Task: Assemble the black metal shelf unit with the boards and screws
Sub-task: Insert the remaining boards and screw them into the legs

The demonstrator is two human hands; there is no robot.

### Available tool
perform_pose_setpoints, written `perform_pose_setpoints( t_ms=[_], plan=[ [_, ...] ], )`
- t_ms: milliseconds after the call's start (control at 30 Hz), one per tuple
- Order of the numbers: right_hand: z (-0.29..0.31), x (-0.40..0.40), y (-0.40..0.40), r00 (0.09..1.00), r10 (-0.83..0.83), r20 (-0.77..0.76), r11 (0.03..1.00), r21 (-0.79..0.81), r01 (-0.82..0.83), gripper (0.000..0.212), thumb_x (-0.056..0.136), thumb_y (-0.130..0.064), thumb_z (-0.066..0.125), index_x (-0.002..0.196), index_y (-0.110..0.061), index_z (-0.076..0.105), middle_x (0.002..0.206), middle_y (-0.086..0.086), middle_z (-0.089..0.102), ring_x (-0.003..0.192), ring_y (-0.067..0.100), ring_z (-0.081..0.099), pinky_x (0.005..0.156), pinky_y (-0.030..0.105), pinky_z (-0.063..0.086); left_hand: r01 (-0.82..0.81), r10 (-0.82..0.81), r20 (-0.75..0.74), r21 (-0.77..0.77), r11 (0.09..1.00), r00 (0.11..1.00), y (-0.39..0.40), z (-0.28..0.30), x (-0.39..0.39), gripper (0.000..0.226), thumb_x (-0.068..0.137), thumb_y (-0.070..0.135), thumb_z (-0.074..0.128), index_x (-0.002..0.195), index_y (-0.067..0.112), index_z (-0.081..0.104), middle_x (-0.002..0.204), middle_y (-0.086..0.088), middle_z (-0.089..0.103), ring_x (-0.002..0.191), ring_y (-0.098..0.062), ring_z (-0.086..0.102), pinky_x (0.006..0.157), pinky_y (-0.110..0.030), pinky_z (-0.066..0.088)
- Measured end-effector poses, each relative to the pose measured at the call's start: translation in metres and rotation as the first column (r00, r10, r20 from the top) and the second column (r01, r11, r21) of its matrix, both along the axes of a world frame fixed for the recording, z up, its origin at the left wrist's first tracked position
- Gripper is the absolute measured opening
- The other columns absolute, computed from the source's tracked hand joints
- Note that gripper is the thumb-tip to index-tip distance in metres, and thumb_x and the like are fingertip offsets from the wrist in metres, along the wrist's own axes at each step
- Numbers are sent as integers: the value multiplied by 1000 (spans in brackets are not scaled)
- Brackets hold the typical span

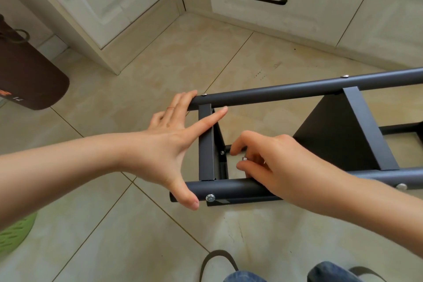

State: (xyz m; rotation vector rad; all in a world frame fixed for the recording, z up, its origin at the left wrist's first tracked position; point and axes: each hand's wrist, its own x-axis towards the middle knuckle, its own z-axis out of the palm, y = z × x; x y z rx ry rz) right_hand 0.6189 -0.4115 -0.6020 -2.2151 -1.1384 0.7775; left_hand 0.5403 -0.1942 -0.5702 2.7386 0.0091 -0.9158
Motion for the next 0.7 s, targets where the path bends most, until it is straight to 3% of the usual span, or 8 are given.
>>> perform_pose_setpoints(
  t_ms=[67,200,333,433,533,633,700],
  plan=[
    [-1,7,1,996,-13,-94,1000,-10,12,9,93,-37,62,96,-35,53,80,-13,68,78,-3,62,74,25,56,-6,6,-2,-2,1000,1000,1,0,-1,150,42,72,87,130,71,-34,140,22,-54,103,13,-62,115,-42,-7],
    [0,20,5,956,23,-293,999,-24,-31,10,86,-36,72,86,-32,63,78,-22,71,73,-6,67,72,17,57,29,-29,19,31,999,999,3,-1,-1,150,42,78,83,132,67,-37,145,10,-55,130,-11,-56,116,-39,-9],
    [6,31,15,924,93,-372,992,-46,-118,8,86,-32,73,86,-26,68,77,-13,74,70,0,70,71,19,58,40,-42,74,23,999,996,2,-3,-2,143,37,81,77,136,71,-26,149,11,-48,132,-5,-50,113,-38,-1],
    [10,31,19,938,128,-323,991,16,-130,6,86,-30,72,88,-28,66,77,-11,73,71,1,69,72,24,59,50,-49,131,-5,999,990,0,-4,-2,130,34,80,72,136,76,-8,153,9,-38,137,-8,-39,114,-42,7],
    [10,19,13,970,148,-195,988,71,-136,4,90,-35,62,93,-35,65,81,-13,68,77,-3,64,74,21,55,61,-55,156,-31,998,986,-1,-4,-5,115,36,76,73,133,74,9,154,6,-31,137,-9,-39,108,-38,9],
    [10,5,6,982,177,-69,981,91,-171,20,92,-40,51,100,-35,69,84,-17,57,84,-1,56,77,16,48,65,-65,159,0,998,985,-1,-6,-7,103,37,78,69,128,64,24,157,0,-26,144,-19,-35,109,-43,17],
    [9,-2,3,983,185,-9,978,96,-184,37,88,-55,43,106,-35,68,89,-18,50,86,1,52,75,17,48,58,-61,155,23,998,986,-1,-7,-7,99,37,79,69,124,60,25,159,-3,-25,146,-24,-34,112,-48,18]
  ],
)
